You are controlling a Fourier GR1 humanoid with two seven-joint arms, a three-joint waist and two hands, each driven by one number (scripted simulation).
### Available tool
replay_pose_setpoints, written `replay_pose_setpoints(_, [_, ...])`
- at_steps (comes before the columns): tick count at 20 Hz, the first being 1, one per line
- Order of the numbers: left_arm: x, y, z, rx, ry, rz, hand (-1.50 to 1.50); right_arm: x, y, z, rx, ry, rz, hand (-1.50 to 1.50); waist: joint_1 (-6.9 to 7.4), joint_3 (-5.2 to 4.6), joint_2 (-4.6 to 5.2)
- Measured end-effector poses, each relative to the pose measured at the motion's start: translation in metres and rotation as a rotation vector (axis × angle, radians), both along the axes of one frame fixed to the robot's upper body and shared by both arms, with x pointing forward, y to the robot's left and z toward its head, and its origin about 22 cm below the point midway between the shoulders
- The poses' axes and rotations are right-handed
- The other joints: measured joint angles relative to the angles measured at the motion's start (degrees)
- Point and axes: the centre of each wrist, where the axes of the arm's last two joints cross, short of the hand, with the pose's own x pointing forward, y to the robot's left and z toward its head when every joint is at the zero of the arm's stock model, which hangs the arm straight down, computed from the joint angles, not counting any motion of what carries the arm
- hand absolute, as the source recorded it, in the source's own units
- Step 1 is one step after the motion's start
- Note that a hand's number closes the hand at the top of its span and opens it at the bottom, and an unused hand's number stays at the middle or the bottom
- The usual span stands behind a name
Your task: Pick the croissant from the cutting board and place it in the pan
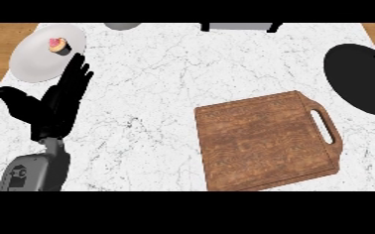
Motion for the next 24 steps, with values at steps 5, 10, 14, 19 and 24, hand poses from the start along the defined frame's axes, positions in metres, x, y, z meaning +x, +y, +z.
replay_pose_setpoints(5, [0.000, -0.003, 0.001, -0.007, -0.012, -0.011, 0.00, 0.003, -0.011, -0.034, 0.016, 0.034, 0.041, 1.50, 0.76, 0.07, 0.28])
replay_pose_setpoints(10, [0.001, -0.004, 0.001, -0.004, -0.013, -0.023, 0.00, 0.000, -0.016, -0.058, 0.002, 0.096, 0.006, 1.50, 1.63, 0.14, 0.67])
replay_pose_setpoints(14, [0.004, -0.007, 0.005, -0.002, -0.021, -0.031, 0.00, -0.005, -0.020, -0.072, 0.099, 0.186, -0.083, -1.50, 1.97, 0.19, 0.92])
replay_pose_setpoints(19, [0.007, -0.006, 0.003, -0.001, -0.027, -0.033, 0.00, -0.009, -0.026, -0.077, 0.174, 0.247, -0.075, -1.50, 2.08, 0.26, 1.09])
replay_pose_setpoints(24, [0.007, -0.007, 0.001, -0.007, -0.019, -0.032, 0.00, -0.015, -0.031, -0.080, 0.305, 0.156, -0.028, -1.50, 1.56, 0.33, 0.89])
